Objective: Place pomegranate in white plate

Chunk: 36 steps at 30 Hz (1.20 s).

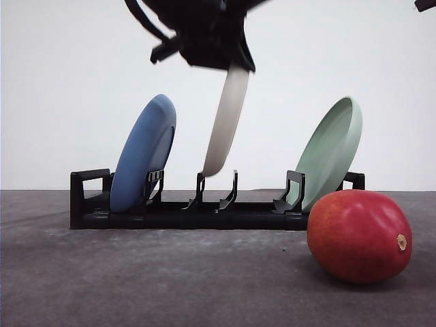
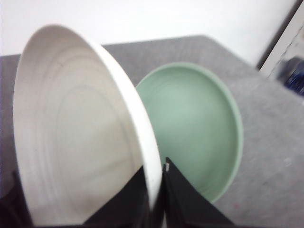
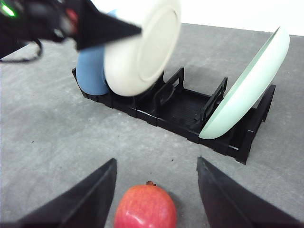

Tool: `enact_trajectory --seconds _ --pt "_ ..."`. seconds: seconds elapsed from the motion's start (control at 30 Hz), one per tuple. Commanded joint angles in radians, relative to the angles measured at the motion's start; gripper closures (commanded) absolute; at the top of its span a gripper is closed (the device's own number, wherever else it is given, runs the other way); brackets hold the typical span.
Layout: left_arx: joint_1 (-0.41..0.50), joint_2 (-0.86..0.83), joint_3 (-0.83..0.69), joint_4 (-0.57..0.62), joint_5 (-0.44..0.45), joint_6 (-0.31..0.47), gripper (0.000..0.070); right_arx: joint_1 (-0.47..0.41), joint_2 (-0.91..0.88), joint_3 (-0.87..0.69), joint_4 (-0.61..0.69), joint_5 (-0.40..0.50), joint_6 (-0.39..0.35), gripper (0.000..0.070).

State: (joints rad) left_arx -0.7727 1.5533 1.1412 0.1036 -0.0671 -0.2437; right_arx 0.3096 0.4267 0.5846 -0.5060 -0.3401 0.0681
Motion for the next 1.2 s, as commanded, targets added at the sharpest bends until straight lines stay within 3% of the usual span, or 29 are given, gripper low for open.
enact_trajectory --seconds 0.0,0.27,0.4,0.83,1.17 --pt "-0.008 -0.015 0.026 0.013 0.022 -0.039 0.0688 0.004 0.003 0.018 0.011 0.0 0.011 0.0362" --pt "-0.015 -0.104 0.024 -0.047 0.112 -0.152 0.0688 0.004 0.002 0.018 0.01 -0.001 0.011 0.0362" --pt "-0.031 -0.148 0.009 -0.057 0.125 -0.169 0.0688 0.004 0.002 0.018 0.01 -0.001 0.011 0.0362" --pt "-0.066 -0.338 -0.27 0.187 0.146 -0.191 0.0688 0.004 0.002 0.018 0.01 -0.001 0.011 0.0362" --pt "-0.066 -0.492 -0.465 0.206 0.142 -0.189 0.0688 0.004 0.002 0.018 0.008 -0.001 0.011 0.0362"
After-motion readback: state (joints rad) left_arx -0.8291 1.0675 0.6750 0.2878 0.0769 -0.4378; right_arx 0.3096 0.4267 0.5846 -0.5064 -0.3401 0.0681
